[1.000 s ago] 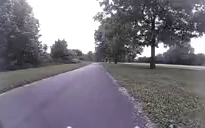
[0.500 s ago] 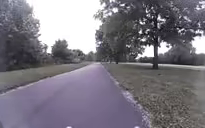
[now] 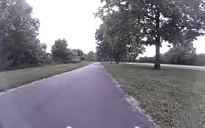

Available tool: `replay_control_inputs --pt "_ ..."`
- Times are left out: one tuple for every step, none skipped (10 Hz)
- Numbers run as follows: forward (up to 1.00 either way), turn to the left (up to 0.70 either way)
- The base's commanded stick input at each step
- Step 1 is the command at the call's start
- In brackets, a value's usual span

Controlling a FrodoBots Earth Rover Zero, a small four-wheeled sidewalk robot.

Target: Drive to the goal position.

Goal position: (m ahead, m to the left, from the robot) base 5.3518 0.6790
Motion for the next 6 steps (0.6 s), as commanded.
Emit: replay_control_inputs --pt "0.68 0.0" --pt "0.68 0.0" --pt "0.68 0.0" --pt "0.68 0.0" --pt "0.68 0.0" --pt "0.68 0.0"
